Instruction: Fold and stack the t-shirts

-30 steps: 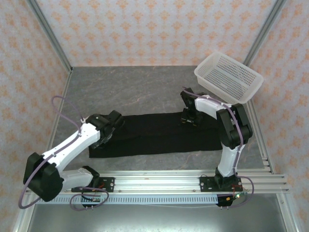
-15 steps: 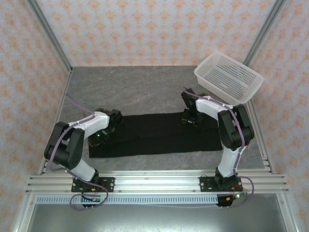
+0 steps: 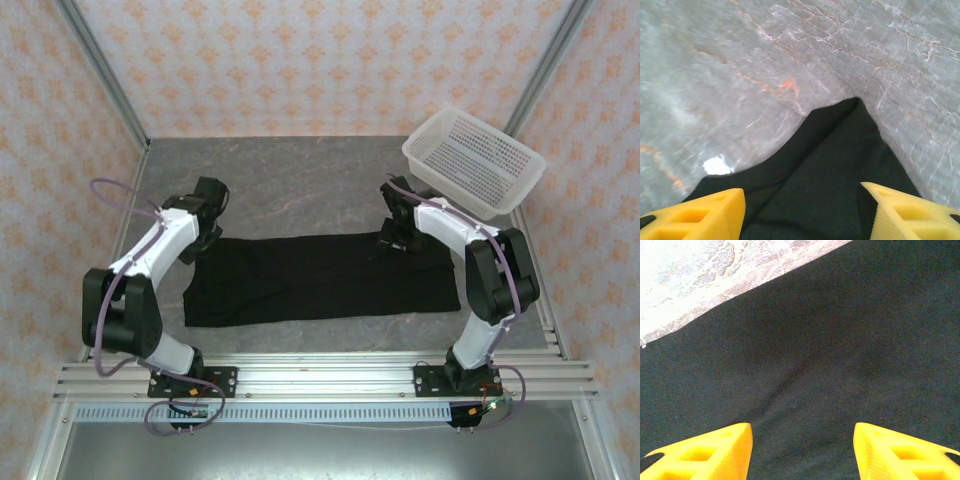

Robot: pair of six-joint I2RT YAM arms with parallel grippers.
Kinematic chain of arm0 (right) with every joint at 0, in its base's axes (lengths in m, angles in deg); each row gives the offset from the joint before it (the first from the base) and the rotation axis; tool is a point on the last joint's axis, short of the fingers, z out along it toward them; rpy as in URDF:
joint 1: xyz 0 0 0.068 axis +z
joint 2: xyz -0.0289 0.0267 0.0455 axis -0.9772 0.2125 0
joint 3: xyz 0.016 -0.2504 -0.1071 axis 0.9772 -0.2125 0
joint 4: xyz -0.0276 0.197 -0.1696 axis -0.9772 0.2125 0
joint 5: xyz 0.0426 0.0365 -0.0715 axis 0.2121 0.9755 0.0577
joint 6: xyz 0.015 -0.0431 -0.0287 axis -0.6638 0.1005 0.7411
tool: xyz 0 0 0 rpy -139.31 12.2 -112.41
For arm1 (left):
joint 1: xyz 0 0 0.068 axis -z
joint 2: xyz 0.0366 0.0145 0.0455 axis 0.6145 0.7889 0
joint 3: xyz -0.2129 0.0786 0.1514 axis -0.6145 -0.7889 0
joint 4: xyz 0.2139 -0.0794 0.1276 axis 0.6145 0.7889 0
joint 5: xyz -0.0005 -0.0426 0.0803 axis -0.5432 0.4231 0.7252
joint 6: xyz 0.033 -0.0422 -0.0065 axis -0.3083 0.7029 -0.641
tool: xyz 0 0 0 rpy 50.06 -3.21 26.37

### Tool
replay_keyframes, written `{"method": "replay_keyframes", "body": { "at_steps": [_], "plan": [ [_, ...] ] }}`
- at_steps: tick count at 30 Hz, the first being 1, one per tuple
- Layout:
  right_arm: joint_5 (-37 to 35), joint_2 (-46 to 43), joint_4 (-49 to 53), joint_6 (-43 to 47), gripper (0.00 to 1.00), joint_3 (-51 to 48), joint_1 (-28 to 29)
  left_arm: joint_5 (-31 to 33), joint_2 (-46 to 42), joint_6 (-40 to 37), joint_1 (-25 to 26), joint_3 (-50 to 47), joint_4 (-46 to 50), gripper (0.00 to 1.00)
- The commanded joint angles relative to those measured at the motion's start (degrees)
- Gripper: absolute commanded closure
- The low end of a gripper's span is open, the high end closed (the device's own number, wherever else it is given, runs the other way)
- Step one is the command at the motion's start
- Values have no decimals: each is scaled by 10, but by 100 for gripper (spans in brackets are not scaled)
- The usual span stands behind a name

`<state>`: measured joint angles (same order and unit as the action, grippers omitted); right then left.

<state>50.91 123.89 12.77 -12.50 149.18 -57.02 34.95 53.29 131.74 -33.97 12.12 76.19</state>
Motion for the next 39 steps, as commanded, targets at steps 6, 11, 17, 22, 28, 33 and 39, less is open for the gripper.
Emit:
{"method": "replay_keyframes", "body": {
  "at_steps": [6,11,17,22,28,33,39],
  "plan": [
    [10,21,2,10,44,12,-10,-119,100,-114,-60,25,-129,42],
    [12,30,2,9,44,13,-11,-123,125,-128,-74,24,-140,49],
    [7,38,8,8,44,18,-11,-114,146,-145,-79,23,-138,65],
    [-10,47,20,2,44,22,-12,-92,142,-149,-87,23,-132,89],
    [-33,67,38,-15,44,21,-20,-75,122,-150,-111,24,-119,97],
    [-21,68,30,-18,44,16,-24,-98,123,-158,-126,32,-113,95],
    [-27,27,29,-6,44,30,-28,-97,104,-157,-126,61,-81,68]
  ]
}}
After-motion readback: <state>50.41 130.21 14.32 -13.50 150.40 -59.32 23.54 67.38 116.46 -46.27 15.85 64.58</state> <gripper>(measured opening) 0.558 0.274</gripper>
